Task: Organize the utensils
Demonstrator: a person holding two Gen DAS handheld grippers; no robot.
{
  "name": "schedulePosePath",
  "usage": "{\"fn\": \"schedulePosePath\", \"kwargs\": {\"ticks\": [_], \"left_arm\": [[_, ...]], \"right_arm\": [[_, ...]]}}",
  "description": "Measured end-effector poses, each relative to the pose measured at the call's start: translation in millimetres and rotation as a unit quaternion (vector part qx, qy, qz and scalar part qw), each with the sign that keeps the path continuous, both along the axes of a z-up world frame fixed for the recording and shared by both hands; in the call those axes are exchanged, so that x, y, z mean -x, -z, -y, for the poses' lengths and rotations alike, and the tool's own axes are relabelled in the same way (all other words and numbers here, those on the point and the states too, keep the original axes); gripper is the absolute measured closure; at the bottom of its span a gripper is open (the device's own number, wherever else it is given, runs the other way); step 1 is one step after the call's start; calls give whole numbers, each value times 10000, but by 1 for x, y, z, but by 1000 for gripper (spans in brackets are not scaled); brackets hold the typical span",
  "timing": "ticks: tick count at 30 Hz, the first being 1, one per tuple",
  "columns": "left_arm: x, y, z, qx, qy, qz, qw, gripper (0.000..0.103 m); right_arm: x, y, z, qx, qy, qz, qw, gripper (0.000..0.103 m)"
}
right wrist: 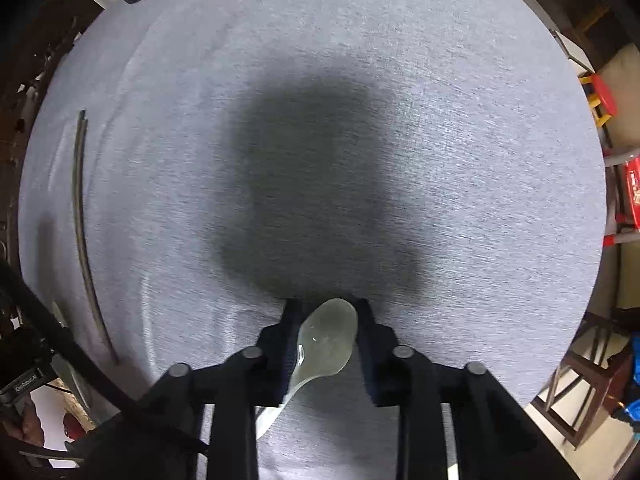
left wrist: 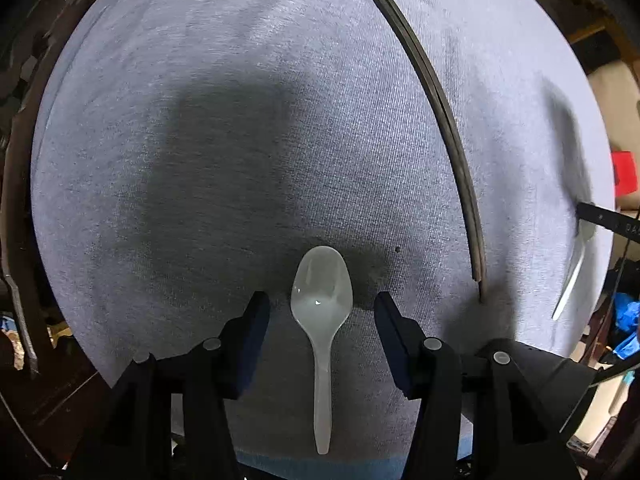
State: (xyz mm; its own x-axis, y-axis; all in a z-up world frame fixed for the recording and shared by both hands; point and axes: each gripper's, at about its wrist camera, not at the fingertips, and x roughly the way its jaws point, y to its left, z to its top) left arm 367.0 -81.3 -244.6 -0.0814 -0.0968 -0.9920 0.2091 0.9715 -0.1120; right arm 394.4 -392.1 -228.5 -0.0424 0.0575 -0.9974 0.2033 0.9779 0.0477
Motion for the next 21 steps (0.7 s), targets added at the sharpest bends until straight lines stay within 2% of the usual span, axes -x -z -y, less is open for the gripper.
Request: {"fn": "schedulePosePath", "kwargs": {"ticks": [3, 4, 7, 8, 15, 21], "left_arm": [[-6, 1, 5, -2, -78, -18, 10000, 49], [-7, 2, 6, -13, -97, -10, 10000, 51], [-15, 2, 7, -148, -69, 70, 9998, 64], [-19, 2, 8, -177, -72, 85, 9998, 72], [-35, 3, 14, -185, -45, 190, 9996, 72], [-27, 0, 3, -55, -206, 355, 9991, 72]], "right_arm": [[0, -1, 3, 0, 9, 35, 10000, 92], [3, -1, 5, -52, 38, 63, 10000, 93], [8, -2, 10, -164, 111, 186, 9996, 93], [9, -2, 11, -206, 137, 223, 9994, 93], [18, -10, 18, -359, 178, 474, 9981, 94], [20, -31, 12, -289, 116, 897, 9955, 94]]}}
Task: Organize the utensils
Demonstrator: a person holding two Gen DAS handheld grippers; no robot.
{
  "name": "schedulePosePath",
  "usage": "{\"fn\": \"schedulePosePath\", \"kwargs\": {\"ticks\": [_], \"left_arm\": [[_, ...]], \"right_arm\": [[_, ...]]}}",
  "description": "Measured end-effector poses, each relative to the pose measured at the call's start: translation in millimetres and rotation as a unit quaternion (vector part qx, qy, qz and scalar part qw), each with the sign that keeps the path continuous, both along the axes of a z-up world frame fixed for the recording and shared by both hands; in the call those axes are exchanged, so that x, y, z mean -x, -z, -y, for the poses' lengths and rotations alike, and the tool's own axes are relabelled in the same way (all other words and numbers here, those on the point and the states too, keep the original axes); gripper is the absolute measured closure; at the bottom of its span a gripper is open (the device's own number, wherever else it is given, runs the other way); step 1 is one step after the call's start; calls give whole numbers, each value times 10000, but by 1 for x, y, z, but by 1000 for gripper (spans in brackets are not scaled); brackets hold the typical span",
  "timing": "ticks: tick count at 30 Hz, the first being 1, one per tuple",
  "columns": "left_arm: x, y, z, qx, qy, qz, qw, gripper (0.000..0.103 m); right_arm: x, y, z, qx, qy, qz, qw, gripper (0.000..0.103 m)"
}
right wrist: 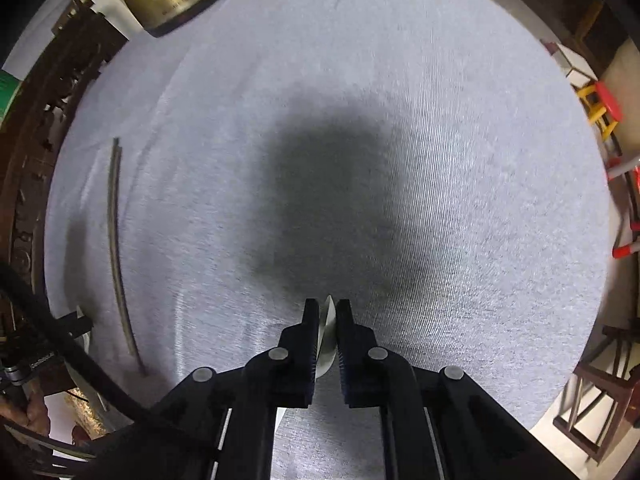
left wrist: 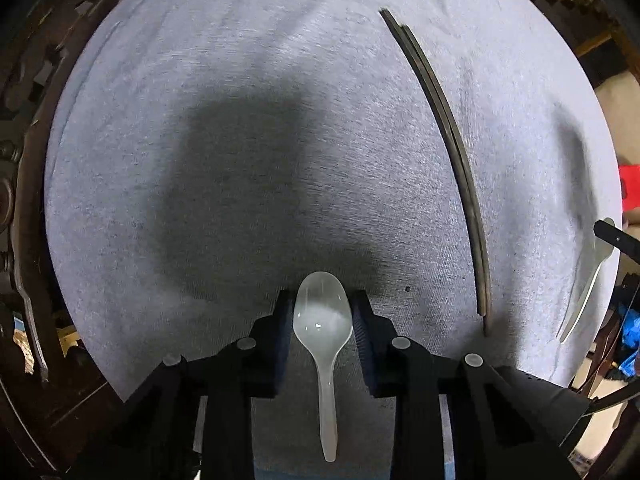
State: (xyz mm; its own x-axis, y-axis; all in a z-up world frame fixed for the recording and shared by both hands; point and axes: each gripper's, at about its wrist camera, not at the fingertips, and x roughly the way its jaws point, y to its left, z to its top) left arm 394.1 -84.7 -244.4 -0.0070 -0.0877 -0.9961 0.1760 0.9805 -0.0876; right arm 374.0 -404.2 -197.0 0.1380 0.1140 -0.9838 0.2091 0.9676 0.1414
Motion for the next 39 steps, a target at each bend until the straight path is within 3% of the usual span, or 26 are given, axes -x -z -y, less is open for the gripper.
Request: {"fn": "schedulePosePath", "kwargs": {"ticks": [4, 9, 13, 16, 18, 22, 24, 31, 35, 39], "left_arm": [[7, -23, -17, 267, -253, 386, 9986, 72], [25, -68, -31, 559, -624, 1458, 9858, 72], [62, -109, -36, 561, -818, 2782, 9554, 72], [88, -126, -45, 642, -909, 3415, 9333, 72], [111, -135, -49, 701, -929, 3764, 9191, 72], [152, -153, -41, 829, -831, 4472, 8867, 72], [170, -165, -39, 934, -733, 4800, 8692, 72], [227, -197, -39, 1739, -398, 5450, 8192, 72], [245, -198, -26, 1867, -210, 5697, 8001, 72], [251, -185, -10, 1948, 46, 5745, 7950, 72]], "right_arm": [[11, -30, -2, 145, -55, 569, 9983, 94], [40, -65, -13, 364, -76, 1477, 9883, 94], [71, -90, -18, 659, -77, 2387, 9688, 94], [99, -110, -34, 1032, -175, 3118, 9444, 94], [118, -123, -45, 1283, -247, 3520, 9269, 94], [169, -148, -78, 1766, -494, 4529, 8725, 94], [190, -154, -93, 1882, -592, 4861, 8514, 94], [247, -176, -127, 1706, -659, 5702, 8008, 94], [265, -184, -142, 1528, -639, 6045, 7792, 93], [270, -178, -164, 1517, -743, 6150, 7702, 93]]}}
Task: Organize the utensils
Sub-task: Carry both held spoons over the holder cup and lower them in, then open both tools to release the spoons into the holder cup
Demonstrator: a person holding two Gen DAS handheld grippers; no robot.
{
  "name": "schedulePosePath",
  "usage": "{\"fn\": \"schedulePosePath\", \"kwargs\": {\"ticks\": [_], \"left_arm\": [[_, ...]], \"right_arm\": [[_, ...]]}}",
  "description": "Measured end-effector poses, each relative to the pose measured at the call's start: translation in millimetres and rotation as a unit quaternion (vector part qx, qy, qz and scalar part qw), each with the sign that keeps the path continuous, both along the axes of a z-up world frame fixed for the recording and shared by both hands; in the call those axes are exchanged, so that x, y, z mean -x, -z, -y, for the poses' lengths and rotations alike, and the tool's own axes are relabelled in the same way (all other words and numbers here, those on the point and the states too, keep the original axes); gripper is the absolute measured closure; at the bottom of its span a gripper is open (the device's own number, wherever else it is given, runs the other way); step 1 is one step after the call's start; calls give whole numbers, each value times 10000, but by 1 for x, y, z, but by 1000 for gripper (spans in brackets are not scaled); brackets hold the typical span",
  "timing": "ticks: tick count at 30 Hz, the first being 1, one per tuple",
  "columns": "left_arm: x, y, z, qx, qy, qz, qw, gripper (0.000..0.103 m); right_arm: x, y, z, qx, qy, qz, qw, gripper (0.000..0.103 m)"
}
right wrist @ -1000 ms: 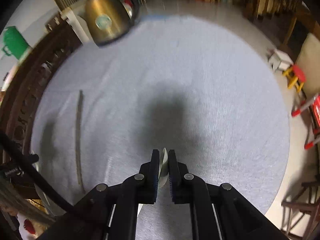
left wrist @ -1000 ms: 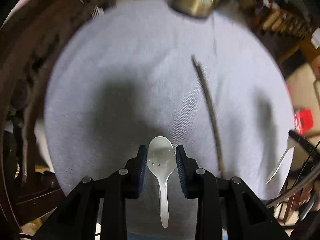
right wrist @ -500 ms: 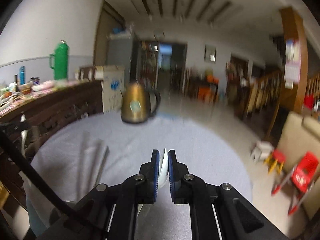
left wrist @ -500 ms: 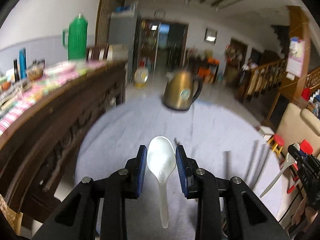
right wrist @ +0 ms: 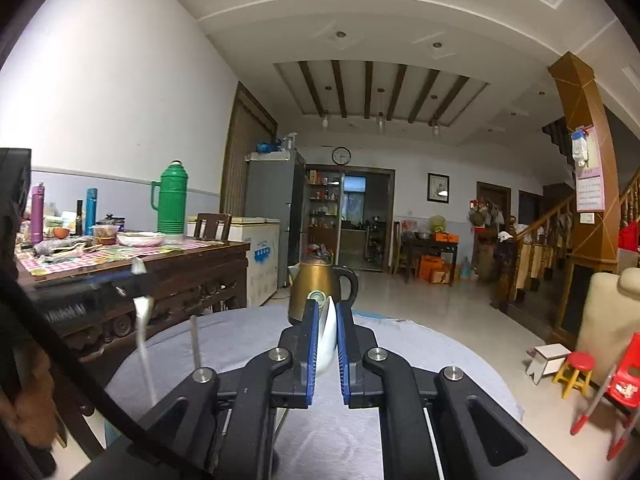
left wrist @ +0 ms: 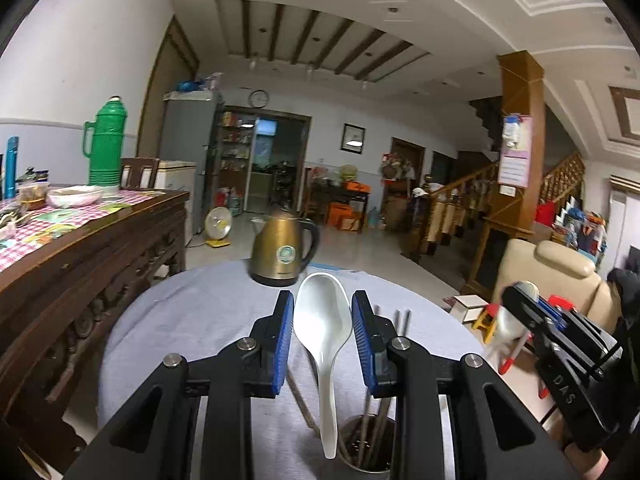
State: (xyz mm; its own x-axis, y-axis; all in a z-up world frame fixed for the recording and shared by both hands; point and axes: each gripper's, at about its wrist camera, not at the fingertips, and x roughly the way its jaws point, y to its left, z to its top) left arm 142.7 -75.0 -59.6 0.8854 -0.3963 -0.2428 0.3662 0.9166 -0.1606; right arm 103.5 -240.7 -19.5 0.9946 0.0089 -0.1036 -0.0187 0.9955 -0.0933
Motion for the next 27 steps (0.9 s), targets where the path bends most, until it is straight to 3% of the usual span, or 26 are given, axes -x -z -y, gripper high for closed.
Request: {"fn": "schedulePosePath", "kwargs": {"ticks": [12, 27], "left_arm": [[2, 30, 16, -36, 281, -183, 9994, 72], [0, 45, 13, 424, 670, -322, 9963, 72]], "right_arm": [[-16, 44, -10, -64, -41, -349, 9994, 93], [-23, 76, -6, -65, 64, -767, 9970, 93]]}}
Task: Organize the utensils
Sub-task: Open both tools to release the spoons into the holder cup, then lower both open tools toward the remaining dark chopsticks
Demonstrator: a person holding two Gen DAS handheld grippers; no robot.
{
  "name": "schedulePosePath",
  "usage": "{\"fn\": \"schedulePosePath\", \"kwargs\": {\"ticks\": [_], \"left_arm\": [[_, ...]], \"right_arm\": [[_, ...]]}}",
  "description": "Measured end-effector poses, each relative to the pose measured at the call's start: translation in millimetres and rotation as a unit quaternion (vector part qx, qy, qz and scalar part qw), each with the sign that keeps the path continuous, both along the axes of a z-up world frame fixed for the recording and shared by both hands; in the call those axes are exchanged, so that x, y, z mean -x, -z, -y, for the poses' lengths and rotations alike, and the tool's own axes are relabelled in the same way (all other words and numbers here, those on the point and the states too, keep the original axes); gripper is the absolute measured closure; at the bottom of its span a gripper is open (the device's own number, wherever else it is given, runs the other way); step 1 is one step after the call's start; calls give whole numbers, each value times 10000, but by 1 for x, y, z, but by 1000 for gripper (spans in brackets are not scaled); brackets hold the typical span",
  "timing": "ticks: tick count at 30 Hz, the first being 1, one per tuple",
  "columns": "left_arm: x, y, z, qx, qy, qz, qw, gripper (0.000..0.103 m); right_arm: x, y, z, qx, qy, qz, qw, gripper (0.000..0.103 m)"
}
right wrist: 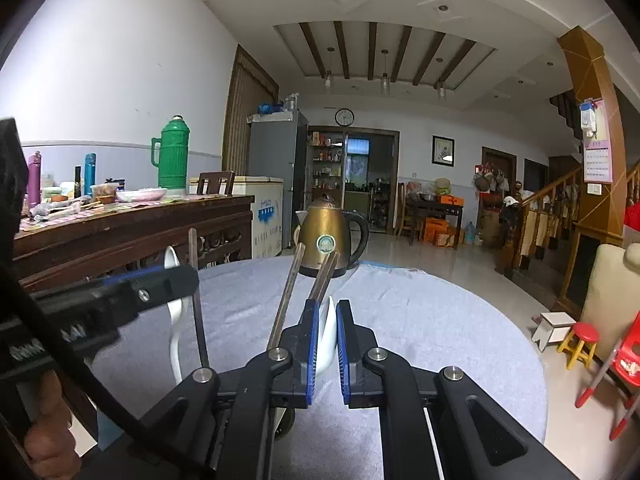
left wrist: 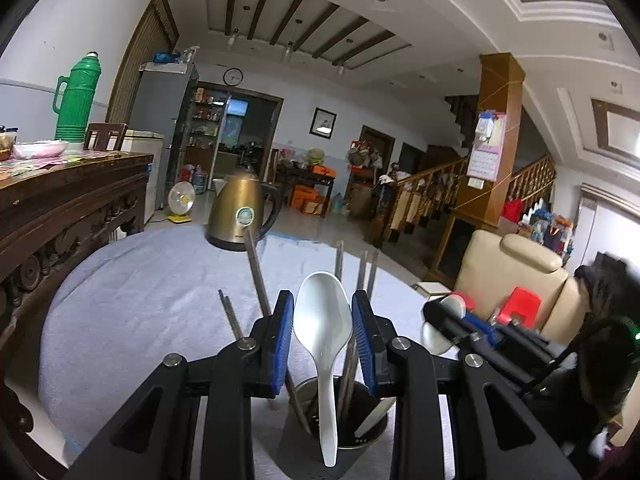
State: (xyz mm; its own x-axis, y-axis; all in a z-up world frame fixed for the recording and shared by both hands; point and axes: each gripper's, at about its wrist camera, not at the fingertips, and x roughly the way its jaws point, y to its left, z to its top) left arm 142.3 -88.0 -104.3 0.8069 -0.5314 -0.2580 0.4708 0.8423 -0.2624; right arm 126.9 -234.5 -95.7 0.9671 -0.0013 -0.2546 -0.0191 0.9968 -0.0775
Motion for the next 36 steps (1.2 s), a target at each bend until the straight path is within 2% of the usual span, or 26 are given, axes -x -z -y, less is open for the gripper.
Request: {"fn": "schedulePosePath", "kwargs": {"ticks": [5, 9, 13, 17, 24, 27, 28, 29, 30, 31, 32, 33, 34, 36], "left_arm": [[11, -27, -15, 466, 121, 227, 9986, 72], [15, -40, -19, 610, 71, 422, 9972, 72], [13, -31, -9, 472, -87, 461, 9978, 72], [13, -11, 6, 169, -172, 429, 9988, 72], [14, 11, 22, -409, -72, 149, 9990, 71], [10, 18, 22, -521, -49, -125, 9985, 71], [9, 18, 21, -534, -42, -215, 9983, 70], [8, 19, 20, -554, -26, -311, 9980, 65], [9, 20, 19, -592, -22, -372, 9976, 58], [10, 21, 18, -631, -35, -394, 9972, 54], [12, 21, 17, -643, -42, -387, 9972, 49], [15, 21, 15, -650, -54, -368, 9972, 48], [17, 20, 13, -666, -67, -338, 9972, 48], [22, 19, 9, -731, -121, -271, 9969, 45]], "right_arm": [[0, 4, 6, -94, 75, -75, 9999, 93], [2, 8, 9, -159, 129, -84, 9998, 94], [3, 11, 12, -214, 125, -144, 9996, 93], [3, 10, 14, -244, 116, -160, 9995, 93], [-2, 14, 10, -306, -28, -358, 9989, 93], [-6, 18, 8, -350, -173, -549, 9977, 92], [-7, 19, 7, -372, -221, -614, 9972, 91], [-9, 19, 8, -399, -263, -663, 9967, 90], [-9, 19, 9, -435, -296, -692, 9962, 85], [-10, 18, 11, -493, -311, -720, 9957, 81], [-9, 17, 14, -597, -317, -730, 9950, 71], [-9, 15, 17, -696, -307, -701, 9946, 61], [-7, 13, 22, -809, -282, -634, 9943, 56], [-5, 9, 34, -985, -170, -491, 9938, 54]]}}
